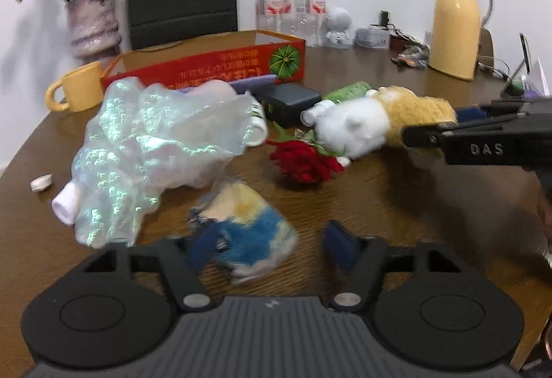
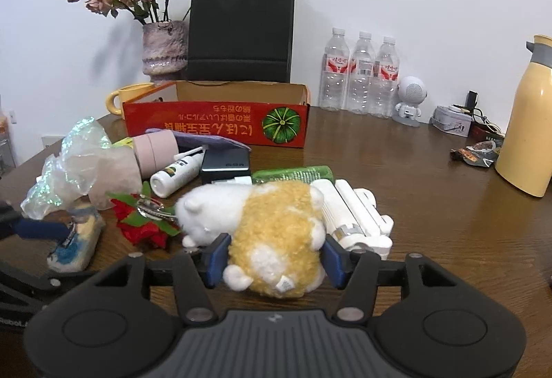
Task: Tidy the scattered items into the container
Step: 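Grasp the plush sheep with the right tool while the left tool grasps the blue printed packet, then carry the sheep and packet into the cardboard box and open both tools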
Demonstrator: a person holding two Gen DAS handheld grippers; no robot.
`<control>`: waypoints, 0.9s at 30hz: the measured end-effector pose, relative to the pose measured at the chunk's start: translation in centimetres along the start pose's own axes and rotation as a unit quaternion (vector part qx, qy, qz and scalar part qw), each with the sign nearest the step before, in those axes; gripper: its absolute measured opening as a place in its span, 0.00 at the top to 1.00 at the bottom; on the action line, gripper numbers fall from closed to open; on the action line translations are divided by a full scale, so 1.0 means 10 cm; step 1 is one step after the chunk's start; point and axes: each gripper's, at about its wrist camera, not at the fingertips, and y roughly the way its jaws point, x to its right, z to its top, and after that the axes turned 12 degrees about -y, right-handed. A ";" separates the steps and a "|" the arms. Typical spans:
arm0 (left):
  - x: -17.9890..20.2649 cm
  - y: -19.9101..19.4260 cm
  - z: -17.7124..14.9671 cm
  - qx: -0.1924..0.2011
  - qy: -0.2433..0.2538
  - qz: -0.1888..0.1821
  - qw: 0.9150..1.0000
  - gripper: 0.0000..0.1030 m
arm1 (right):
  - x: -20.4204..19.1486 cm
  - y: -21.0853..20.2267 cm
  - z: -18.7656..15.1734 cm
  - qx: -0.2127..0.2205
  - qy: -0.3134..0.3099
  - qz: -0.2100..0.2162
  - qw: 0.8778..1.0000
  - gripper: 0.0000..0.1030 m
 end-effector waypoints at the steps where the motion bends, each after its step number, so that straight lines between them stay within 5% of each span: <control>1: -0.04 -0.02 0.01 -0.001 -0.010 -0.007 1.000 0.73 | 0.02 0.01 -0.01 -0.002 0.005 0.003 1.000 0.47; 3: -0.10 -0.08 0.03 -0.003 -0.028 -0.037 0.999 0.87 | 0.07 0.03 -0.02 -0.005 0.019 0.012 1.000 0.47; 5: -0.15 -0.14 0.04 -0.004 -0.044 -0.068 0.997 0.87 | 0.06 0.03 -0.01 -0.011 0.018 0.019 1.000 0.52; 7: -0.16 -0.16 0.06 0.000 -0.048 -0.054 0.997 0.82 | 0.03 -0.01 0.02 -0.017 0.011 0.023 1.000 0.53; 9: -0.14 -0.17 0.08 0.007 -0.048 -0.024 0.999 0.49 | -0.04 -0.10 0.05 -0.023 -0.005 0.035 0.999 0.53; 10: -0.12 -0.17 0.08 0.011 -0.045 -0.018 0.999 0.18 | -0.06 -0.15 0.07 -0.022 -0.012 0.046 0.999 0.53; 11: -0.10 -0.17 0.08 0.014 -0.040 -0.022 0.999 0.09 | -0.08 -0.21 0.08 -0.015 -0.017 0.061 0.998 0.52; 13: -0.04 -0.15 0.08 0.012 -0.029 -0.024 0.999 0.10 | -0.08 -0.30 0.08 0.005 -0.010 0.083 0.997 0.46; 14: -0.02 -0.13 0.08 0.011 -0.025 -0.017 0.999 0.12 | -0.07 -0.32 0.08 0.011 -0.004 0.086 0.996 0.40; 19: -0.15 -0.01 0.08 -0.005 -0.055 0.007 0.998 0.31 | -0.13 -0.19 0.02 -0.019 -0.010 0.075 0.997 0.39; 23: -0.29 -0.08 0.08 -0.002 -0.085 -0.014 0.996 0.62 | -0.24 -0.12 -0.03 -0.036 -0.033 0.072 0.996 0.35; 27: -0.28 -0.19 0.10 0.006 -0.090 -0.026 0.996 0.91 | -0.24 -0.08 -0.08 -0.031 -0.025 0.064 0.997 0.48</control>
